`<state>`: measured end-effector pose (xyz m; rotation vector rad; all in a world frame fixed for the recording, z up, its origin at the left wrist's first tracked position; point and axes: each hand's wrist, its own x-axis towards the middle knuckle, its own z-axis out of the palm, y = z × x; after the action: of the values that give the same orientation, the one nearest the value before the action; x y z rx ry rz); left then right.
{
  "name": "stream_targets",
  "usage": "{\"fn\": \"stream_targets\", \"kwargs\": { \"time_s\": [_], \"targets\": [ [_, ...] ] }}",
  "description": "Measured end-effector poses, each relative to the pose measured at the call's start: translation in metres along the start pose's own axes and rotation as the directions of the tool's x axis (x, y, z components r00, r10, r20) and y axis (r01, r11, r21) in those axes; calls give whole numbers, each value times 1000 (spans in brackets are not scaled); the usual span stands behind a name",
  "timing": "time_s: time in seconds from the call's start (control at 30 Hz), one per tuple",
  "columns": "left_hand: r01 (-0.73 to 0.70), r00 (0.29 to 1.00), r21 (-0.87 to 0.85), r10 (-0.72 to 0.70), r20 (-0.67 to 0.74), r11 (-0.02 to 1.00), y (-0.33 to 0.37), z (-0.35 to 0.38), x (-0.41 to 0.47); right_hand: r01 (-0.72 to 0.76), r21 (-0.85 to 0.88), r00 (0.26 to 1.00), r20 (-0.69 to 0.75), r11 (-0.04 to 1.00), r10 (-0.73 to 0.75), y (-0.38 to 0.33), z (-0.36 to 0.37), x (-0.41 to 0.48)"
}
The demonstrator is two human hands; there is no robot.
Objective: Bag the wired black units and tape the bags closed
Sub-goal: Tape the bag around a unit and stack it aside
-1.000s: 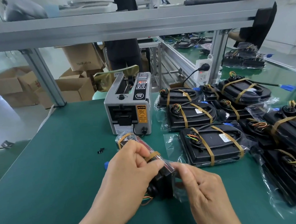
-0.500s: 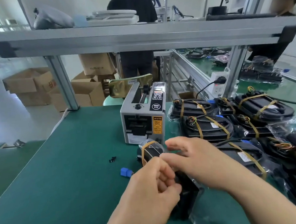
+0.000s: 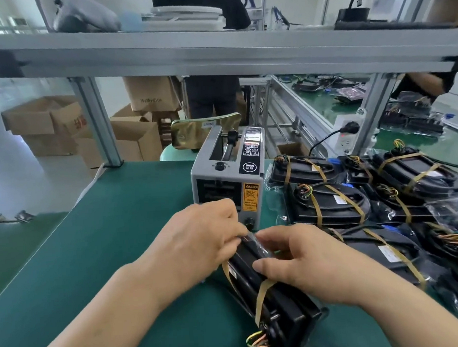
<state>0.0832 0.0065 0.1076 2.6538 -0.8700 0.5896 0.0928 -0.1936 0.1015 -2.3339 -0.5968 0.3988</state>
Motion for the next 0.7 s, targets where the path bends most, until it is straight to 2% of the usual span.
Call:
{"fn": "stream_targets", "kwargs": {
  "time_s": [0.07,0.13,0.37,0.47,0.53,0.57,0.6,0.63,0.67,0.7],
  "targets": [
    [-54,999,85,54,6,995,-2,-1,4,-9,-16,1000,0,1000,9,-2,-1,1],
    [-61,998,100,59,19,993,-4,-1,6,-19,-45,1000,-4,999,19,-4,-1,2],
    [50,998,2,-50,32,999,-7,8,7,-20,-153,999,36,988,26,-10,-7,6],
    [66,998,-71,-64,29,995,-6,12,5,-18,-266,995,-102,964,-9,-14,-1,10],
    [111,994,-185,-108,27,976,-9,16,4,-49,-342,975,-221,938,-30,-16,5,14],
    [201,979,-297,-205,19,934,-11,18,4,-58,-368,967,-252,928,-39,-16,8,16],
    [332,933,-425,-360,17,842,-14,21,5,-61,-383,963,-266,922,-47,-16,10,18],
    [472,839,-537,-543,30,699,-19,23,7,-61,-388,961,-273,920,-51,-16,11,18],
    [583,700,-633,-710,73,509,-25,27,10,-63,-387,959,-279,920,-51,-15,11,17],
    [636,550,-718,-819,165,282,-32,32,13,-66,-389,956,-290,919,-54,-15,12,16]
  ]
}}
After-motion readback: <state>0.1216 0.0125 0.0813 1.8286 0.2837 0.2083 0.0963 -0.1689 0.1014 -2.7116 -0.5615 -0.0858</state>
